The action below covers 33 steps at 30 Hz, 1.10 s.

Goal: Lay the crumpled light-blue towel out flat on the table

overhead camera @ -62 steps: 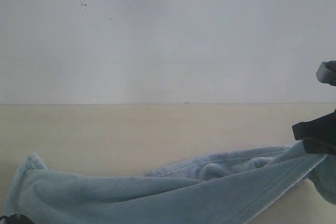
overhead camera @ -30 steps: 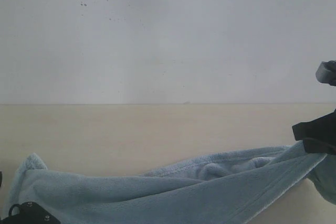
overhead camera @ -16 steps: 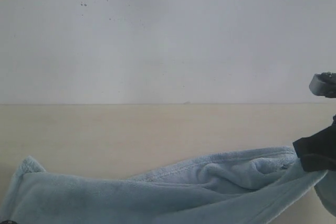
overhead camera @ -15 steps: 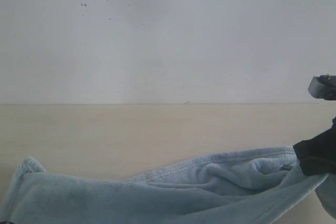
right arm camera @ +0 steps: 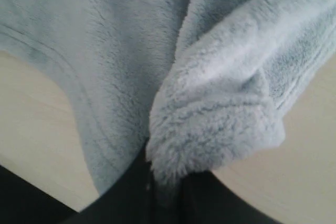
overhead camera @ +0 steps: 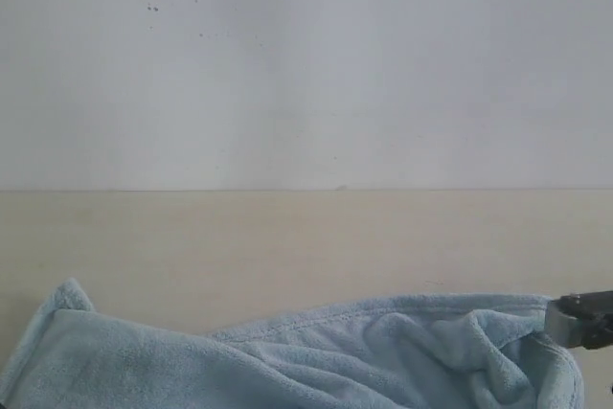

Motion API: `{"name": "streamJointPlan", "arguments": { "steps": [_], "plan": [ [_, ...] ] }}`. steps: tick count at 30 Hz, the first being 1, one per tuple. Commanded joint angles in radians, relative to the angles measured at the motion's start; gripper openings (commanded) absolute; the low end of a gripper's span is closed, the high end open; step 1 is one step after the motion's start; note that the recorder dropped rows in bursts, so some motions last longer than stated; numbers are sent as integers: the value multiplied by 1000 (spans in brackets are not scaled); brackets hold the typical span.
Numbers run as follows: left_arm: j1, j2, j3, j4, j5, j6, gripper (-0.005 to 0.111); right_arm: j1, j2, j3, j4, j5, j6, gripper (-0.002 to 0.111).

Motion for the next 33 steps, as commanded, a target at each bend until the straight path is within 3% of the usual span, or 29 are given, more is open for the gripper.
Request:
{"name": "streamJointPlan", "arguments": {
  "steps": [1,3,7,8,13,23,28,33],
  "plan": [
    [0,-7,3,4,8,-13,4,4,-60,23,-63,-8,73,13],
    [0,-19,3,4,6,-13,4,4,-78,23,-61,14,79,27],
    [0,-39,3,4,-9,-13,4,4,-81,23,50,59,23,66],
    [0,-44,3,4,-9,-13,4,4,-81,23,109,71,-29,67],
    [0,-62,3,-3,-9,-13,4,4,-102,21,322,118,-232,53],
    [0,-70,3,-9,-15,-13,4,4,-127,-50,326,177,-213,50],
    [0,-70,3,-11,-17,-13,4,4,-127,-48,234,187,-146,50],
    [0,-70,3,-31,-17,-9,4,4,-127,-48,134,-25,-61,50]
  ]
}}
